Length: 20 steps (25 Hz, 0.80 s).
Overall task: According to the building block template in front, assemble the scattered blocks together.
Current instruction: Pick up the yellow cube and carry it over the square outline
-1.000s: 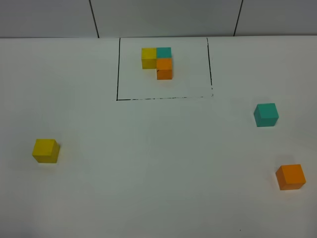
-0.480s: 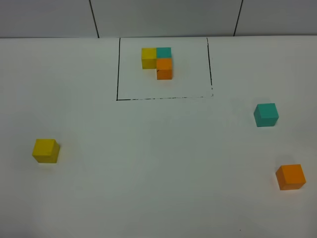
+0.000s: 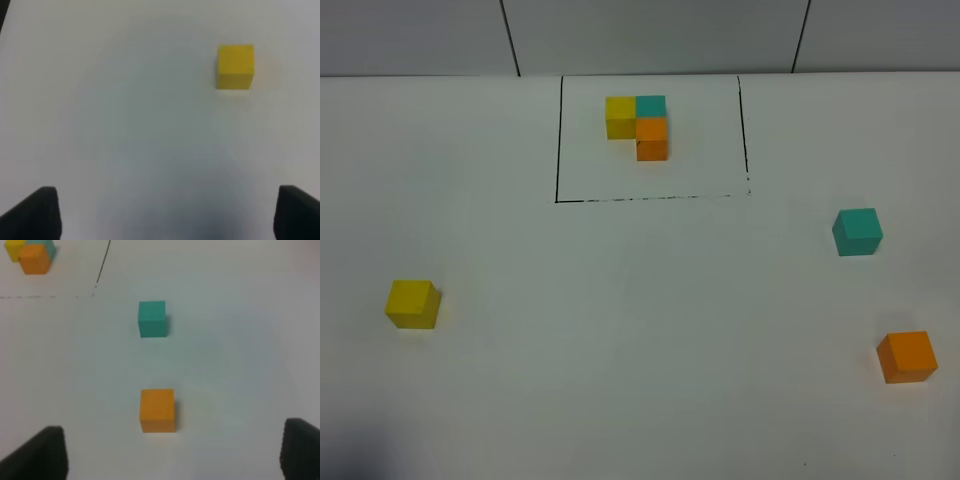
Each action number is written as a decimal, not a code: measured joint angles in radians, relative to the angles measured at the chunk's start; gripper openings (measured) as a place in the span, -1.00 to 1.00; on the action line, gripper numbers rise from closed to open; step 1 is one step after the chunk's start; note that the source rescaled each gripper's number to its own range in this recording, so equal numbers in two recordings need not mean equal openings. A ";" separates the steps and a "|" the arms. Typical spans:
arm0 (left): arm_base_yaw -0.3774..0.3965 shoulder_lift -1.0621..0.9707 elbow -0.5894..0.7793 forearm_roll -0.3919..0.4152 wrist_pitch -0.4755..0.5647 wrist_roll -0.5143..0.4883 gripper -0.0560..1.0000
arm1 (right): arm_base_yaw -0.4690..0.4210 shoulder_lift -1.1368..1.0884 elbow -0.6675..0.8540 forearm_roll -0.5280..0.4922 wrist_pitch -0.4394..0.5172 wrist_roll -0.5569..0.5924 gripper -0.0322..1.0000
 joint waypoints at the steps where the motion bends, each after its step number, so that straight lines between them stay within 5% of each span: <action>1: 0.000 0.055 -0.019 0.000 0.001 -0.003 0.97 | 0.000 0.000 0.000 0.000 0.000 0.000 0.46; 13: 0.000 0.843 -0.328 -0.031 -0.014 -0.027 0.97 | 0.000 0.000 0.000 0.000 0.000 0.000 0.46; 20: 0.000 1.106 -0.364 -0.110 -0.100 0.006 0.97 | 0.000 0.000 0.000 0.000 0.000 0.000 0.46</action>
